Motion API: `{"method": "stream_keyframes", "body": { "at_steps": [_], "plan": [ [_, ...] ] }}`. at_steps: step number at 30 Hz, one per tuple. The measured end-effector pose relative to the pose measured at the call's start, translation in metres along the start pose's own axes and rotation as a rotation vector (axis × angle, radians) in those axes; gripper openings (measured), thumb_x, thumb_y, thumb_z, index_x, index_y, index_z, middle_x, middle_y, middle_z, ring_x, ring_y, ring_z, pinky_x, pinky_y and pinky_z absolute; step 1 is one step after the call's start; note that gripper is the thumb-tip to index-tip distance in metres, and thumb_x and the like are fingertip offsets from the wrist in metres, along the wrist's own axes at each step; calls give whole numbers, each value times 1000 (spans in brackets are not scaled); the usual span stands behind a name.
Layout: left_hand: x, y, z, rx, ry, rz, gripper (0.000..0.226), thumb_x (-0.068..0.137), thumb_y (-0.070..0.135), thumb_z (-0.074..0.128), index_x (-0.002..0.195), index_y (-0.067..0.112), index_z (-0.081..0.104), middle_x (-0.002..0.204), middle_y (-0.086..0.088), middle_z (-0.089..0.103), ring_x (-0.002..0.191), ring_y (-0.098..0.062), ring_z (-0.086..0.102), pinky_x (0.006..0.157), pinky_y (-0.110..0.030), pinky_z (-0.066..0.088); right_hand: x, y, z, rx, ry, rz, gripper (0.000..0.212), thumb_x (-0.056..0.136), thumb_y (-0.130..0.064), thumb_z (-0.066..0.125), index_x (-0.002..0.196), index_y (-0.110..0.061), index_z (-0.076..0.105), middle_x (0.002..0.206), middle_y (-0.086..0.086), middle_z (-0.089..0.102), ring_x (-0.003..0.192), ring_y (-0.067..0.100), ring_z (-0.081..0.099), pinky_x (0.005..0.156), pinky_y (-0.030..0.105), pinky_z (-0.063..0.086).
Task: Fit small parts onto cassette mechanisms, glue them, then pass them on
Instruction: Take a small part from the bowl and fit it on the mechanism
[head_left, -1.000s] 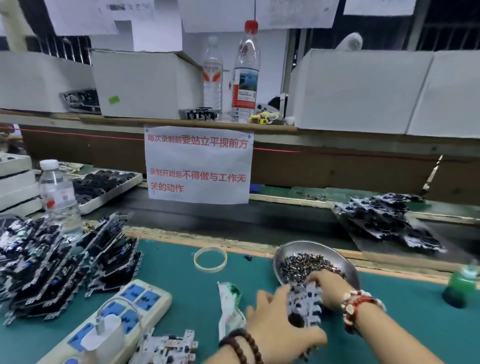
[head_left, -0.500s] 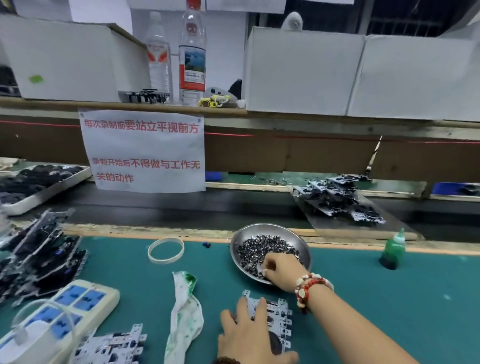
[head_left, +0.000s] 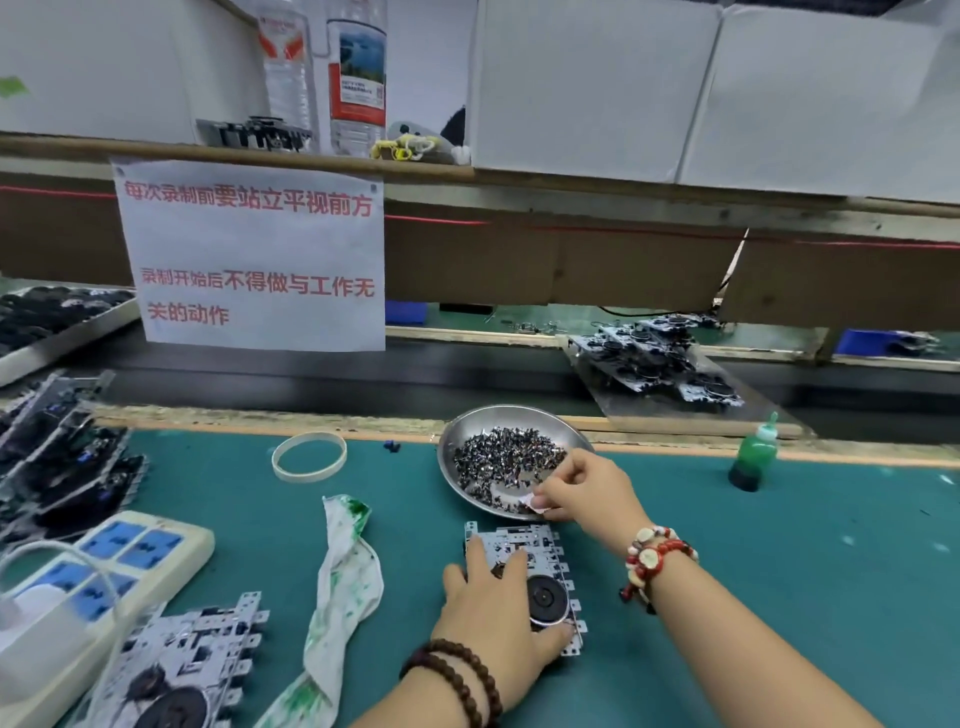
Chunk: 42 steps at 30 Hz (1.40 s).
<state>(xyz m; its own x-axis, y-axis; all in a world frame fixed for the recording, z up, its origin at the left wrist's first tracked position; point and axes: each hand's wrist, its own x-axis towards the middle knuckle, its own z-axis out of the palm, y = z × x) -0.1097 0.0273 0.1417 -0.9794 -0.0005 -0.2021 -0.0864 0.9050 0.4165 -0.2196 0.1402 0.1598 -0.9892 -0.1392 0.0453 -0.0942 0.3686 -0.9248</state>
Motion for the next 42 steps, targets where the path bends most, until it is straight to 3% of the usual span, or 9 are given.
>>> {"method": "stream_keyframes", "body": {
  "at_steps": [3,8,12,15,17,23,32,39,42],
  "plan": [
    [-4,2,4,6,1,25,78,82,61,49,145,30,15,154,-8,-6,135,-30,12,108,-34,24,-13,5,-8,100,-18,31,17,82,3,57,72,-6,48,75,13,71,70,16,71,66,33,59],
    [-9,-1,4,83,-2,44,76,82,67,41,145,35,14,155,-3,-3,135,-29,9,109,-37,22,-39,21,-19,261,-40,86,10,86,3,59,81,-4,54,66,9,70,62,15,68,54,25,55],
    [0,-4,-7,17,133,47,59,87,66,30,139,38,26,148,7,26,139,-21,2,109,-43,17,-48,30,-22,249,-107,104,7,87,0,58,88,-7,62,71,7,69,64,8,67,53,21,52],
    [14,-5,-12,-92,335,147,36,95,47,33,129,37,41,132,18,40,131,-11,12,107,-31,22,-48,29,-22,218,-114,96,7,87,-4,61,86,-8,66,74,7,68,66,5,66,53,20,51],
    [22,-8,-7,-144,389,218,27,97,39,35,122,38,47,120,24,41,123,-3,21,103,-21,25,-47,30,-21,223,-116,99,8,85,-6,64,80,-12,68,73,5,68,65,6,64,52,21,51],
    [32,-12,11,-188,421,259,16,95,38,38,106,46,47,97,35,31,99,5,28,80,-18,22,-45,39,-19,254,-127,121,11,83,-6,66,76,-14,69,69,1,67,62,4,62,52,19,49],
    [39,-4,7,-176,426,187,10,92,51,34,88,49,43,99,34,39,101,10,22,79,-25,8,-43,37,-16,181,-123,14,16,80,-3,69,74,-18,68,68,-3,67,62,4,59,52,16,47],
    [44,-10,2,-371,347,214,18,89,48,45,73,40,48,92,25,48,98,8,30,78,-24,14,-43,35,-16,-56,-108,-147,20,75,-11,75,69,-28,68,76,-9,71,72,1,63,66,12,47],
    [45,-13,5,-416,339,228,18,87,46,49,70,39,49,94,26,49,99,8,29,81,-25,18,-44,35,-15,-70,-113,-173,24,74,-11,75,69,-33,68,75,-11,70,71,0,62,65,11,46]
  ]
}}
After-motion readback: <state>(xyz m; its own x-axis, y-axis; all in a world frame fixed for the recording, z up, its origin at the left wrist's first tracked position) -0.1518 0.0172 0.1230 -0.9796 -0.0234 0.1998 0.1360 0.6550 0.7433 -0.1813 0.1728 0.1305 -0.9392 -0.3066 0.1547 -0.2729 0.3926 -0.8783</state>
